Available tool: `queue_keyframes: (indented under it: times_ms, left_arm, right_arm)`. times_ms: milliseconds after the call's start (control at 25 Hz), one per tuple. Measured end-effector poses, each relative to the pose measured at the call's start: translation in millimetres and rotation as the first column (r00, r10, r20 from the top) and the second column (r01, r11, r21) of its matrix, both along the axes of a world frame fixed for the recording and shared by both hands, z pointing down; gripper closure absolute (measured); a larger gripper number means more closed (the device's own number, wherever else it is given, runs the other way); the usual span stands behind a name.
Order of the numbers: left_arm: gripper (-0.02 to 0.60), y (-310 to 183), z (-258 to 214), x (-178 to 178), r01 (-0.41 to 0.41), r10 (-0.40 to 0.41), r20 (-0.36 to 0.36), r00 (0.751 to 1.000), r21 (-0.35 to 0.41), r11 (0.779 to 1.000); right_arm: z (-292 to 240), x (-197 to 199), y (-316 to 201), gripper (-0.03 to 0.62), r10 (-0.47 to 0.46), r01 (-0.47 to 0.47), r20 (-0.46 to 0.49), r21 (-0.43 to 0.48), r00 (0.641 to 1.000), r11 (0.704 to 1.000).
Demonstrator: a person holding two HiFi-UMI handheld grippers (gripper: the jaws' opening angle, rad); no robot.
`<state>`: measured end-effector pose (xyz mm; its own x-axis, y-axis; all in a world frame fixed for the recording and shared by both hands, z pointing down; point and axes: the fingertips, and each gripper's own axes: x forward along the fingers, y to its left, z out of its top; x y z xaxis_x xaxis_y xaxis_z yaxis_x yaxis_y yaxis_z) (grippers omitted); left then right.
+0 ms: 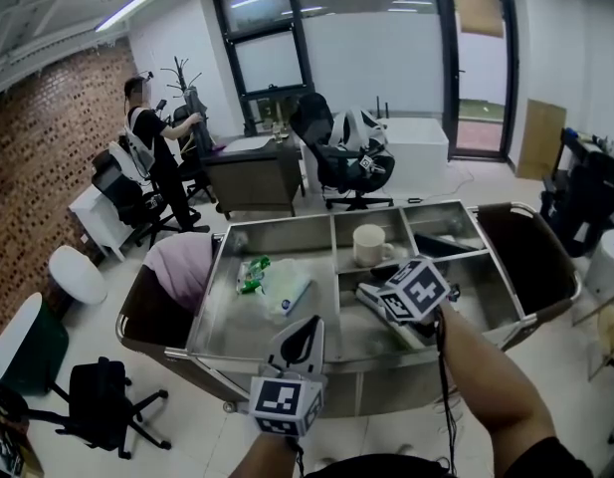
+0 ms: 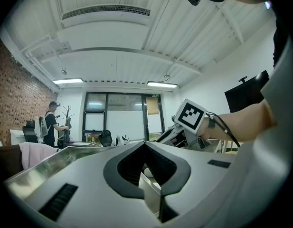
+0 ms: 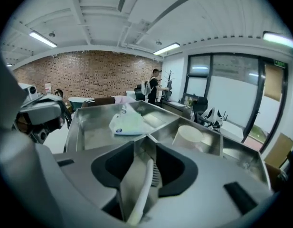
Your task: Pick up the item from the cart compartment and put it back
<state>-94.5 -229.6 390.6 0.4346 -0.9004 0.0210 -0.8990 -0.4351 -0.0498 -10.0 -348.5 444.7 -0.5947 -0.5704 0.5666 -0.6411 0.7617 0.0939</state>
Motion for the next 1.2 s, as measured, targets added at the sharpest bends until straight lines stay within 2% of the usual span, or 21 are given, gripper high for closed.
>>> queue_keyframes:
  times_ms: [360,680,800,1200]
  left_arm:
    - [0.581,3.6,-0.3,1.6,-0.01,0.01,-0.013,1.0,-0.018,1.0]
    - [0.581,3.7,-0.1,-2.9,-0.003,0.003,-0.01,1.0,-0.015,1.0]
    - [0.581,2.5,1.7,-3.5,0.001,-0.001,-0.007,1.0,-0.018,1.0]
    - [0.581,2.4,0.2,2.6,-0.015,0.015,-0.022,1.0,-0.026,1.0]
  right_arm:
    - [65.4,-0.7,-22.9,0.419,0.016,-0.029,-0.103,-0.13,0.995,0.991]
    - [114.2,12.8,-25.4,0.419,0.016,-0.088,-0.273,-0.255,0.962,0.963]
    - [126.2,14.0,-21.2,0.418,0.007,-0.096,-0.281,-0.305,0.96,0.948]
    - [135.8,13.6,-23.1,0.406,0.006,-0.116,-0.287,-0.37,0.958,0.922]
